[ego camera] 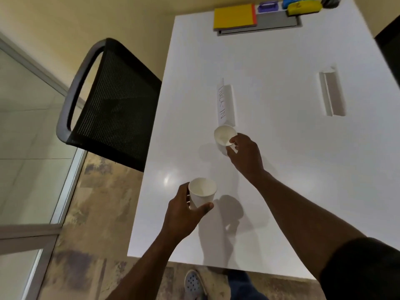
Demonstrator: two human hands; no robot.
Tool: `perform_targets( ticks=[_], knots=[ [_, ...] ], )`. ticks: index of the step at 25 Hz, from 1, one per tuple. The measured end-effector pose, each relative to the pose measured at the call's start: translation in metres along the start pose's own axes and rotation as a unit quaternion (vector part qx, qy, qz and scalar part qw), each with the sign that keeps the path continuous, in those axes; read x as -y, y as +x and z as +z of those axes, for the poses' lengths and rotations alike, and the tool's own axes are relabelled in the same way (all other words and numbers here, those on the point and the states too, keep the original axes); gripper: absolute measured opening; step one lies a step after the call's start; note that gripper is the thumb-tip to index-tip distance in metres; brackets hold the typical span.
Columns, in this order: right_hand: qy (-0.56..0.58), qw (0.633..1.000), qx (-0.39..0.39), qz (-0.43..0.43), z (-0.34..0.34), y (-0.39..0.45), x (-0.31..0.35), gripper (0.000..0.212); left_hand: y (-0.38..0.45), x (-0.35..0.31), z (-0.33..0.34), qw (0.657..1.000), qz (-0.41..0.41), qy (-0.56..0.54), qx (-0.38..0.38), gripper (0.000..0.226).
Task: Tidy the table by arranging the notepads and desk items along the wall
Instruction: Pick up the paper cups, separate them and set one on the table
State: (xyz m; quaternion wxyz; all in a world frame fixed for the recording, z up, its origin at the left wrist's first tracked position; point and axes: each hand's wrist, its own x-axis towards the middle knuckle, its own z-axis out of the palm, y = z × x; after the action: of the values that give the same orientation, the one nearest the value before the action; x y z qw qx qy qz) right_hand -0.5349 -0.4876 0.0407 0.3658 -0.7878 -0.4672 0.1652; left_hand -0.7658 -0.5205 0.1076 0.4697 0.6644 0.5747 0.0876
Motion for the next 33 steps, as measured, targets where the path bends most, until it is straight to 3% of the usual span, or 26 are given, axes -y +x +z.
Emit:
perform_targets(
  ticks=[5, 9, 11, 14, 19, 25, 33],
  knots=[
    [-0.017, 0.999, 0.047, 0.006, 0.009, 0.011, -0.017, 0.025, -0.011, 0.005, 0.002, 0.999, -0.032, -0.007, -0.023, 0.074],
    [-0.043, 0.995, 0.084, -0.01, 0.0, 0.0, -0.02, 0.05, -0.02, 0.004, 0.005, 0.998, -0.033, -0.023, -0.046, 0.073],
    [-0.054, 0.997, 0.06, -0.012, -0.013, -0.016, -0.015, 0.056, -0.031, 0.001, 0.006, 0.998, -0.024, -0.034, -0.057, 0.073],
    [-0.027, 0.998, 0.033, -0.039, -0.036, -0.059, -0.001, 0.047, -0.051, -0.003, 0.014, 0.996, -0.003, -0.055, -0.068, 0.073],
    [0.079, 0.983, 0.148, -0.071, -0.086, -0.153, 0.017, 0.027, -0.102, -0.007, 0.039, 0.994, 0.023, -0.074, -0.081, 0.072],
    [0.108, 0.958, 0.259, -0.06, -0.154, -0.241, 0.007, 0.027, -0.176, -0.006, 0.092, 0.99, 0.019, -0.106, -0.087, 0.075],
    [0.045, 0.968, 0.223, -0.105, -0.229, -0.296, -0.042, 0.028, -0.225, -0.047, 0.17, 0.996, 0.044, -0.065, -0.041, 0.078]
  ],
)
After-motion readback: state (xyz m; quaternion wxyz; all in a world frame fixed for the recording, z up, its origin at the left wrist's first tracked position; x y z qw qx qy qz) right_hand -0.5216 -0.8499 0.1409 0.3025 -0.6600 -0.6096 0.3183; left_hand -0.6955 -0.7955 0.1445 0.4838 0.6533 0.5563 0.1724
